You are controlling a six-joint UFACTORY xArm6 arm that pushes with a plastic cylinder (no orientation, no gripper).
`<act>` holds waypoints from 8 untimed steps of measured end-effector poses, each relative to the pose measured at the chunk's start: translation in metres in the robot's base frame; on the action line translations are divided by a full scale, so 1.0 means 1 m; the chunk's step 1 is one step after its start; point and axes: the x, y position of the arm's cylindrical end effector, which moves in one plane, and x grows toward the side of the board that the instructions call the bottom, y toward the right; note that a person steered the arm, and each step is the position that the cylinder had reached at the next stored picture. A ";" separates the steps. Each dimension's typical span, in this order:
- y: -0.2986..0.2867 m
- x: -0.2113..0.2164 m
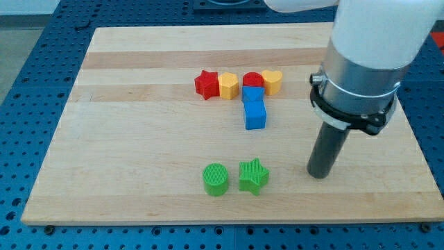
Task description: Point your arm to the green star
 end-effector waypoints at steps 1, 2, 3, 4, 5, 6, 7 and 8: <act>0.017 -0.001; 0.032 0.000; 0.032 0.030; 0.017 0.047; -0.021 0.038; -0.057 0.016; -0.089 -0.013; -0.085 -0.013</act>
